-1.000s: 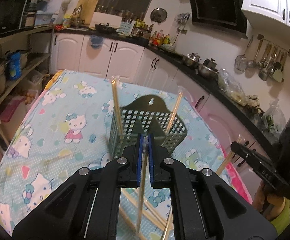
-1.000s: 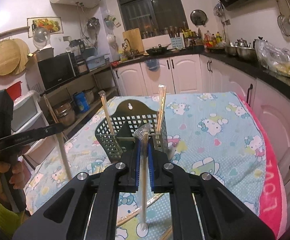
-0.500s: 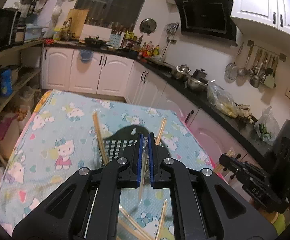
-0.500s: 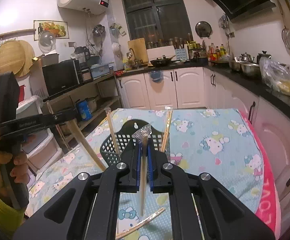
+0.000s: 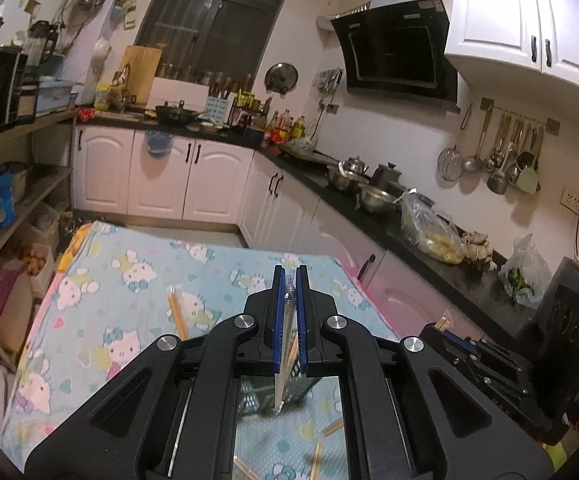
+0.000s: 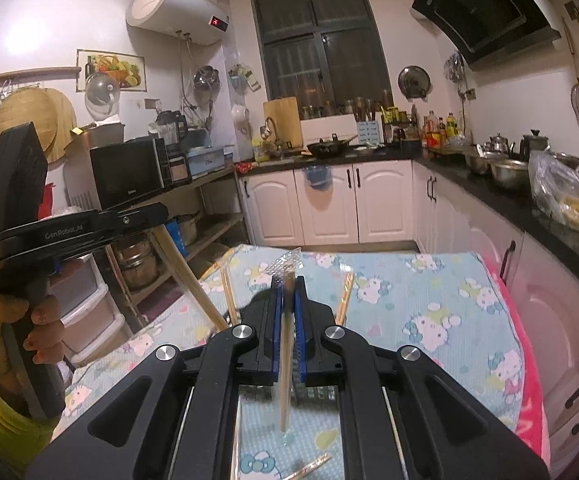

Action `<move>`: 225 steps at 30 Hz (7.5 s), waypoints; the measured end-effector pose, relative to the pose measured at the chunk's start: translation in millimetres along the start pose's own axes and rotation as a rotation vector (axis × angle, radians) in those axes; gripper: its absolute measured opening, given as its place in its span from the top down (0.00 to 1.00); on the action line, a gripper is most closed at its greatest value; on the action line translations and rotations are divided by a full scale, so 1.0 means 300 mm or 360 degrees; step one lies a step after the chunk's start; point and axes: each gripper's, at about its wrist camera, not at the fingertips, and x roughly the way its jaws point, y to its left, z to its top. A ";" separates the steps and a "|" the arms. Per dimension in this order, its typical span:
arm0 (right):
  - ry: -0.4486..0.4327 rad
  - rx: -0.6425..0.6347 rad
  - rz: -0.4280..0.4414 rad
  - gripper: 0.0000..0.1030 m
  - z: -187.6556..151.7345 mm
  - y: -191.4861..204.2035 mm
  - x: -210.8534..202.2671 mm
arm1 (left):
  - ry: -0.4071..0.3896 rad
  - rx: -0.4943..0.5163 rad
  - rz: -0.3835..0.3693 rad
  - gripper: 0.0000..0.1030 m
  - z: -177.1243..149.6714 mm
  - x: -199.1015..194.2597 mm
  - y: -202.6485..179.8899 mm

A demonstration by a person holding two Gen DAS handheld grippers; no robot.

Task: Organize utensils
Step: 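Lift the chopsticks with the left tool while the right tool carries its pair above the basket, then lower the left tool's chopsticks into the basket while the right tool lowers its pair in, then open both tools to release the chopsticks into the green basket, then withdraw both open tools from the basket toward the loose wrapped chopsticks, then close the left tool on a wrapped chopstick pair while the right tool grasps another pair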

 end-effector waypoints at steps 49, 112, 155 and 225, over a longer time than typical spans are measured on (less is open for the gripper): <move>-0.0130 0.0073 -0.0092 0.94 0.049 -0.106 0.324 | 0.0137 -0.0053 0.0100 0.99 -0.131 0.278 0.120; 0.0129 0.0087 -0.0146 0.51 -0.166 -0.096 0.243 | 0.0084 -0.0188 0.0259 0.41 -0.247 0.105 0.177; 0.0335 0.0042 -0.0064 0.42 -0.393 0.013 0.025 | 0.0137 -0.0278 0.0380 0.26 -0.488 -0.112 0.169; 0.1019 0.0410 -0.0176 0.81 -0.615 -0.131 0.410 | 0.0857 -0.0412 0.0372 0.88 -0.678 0.286 0.410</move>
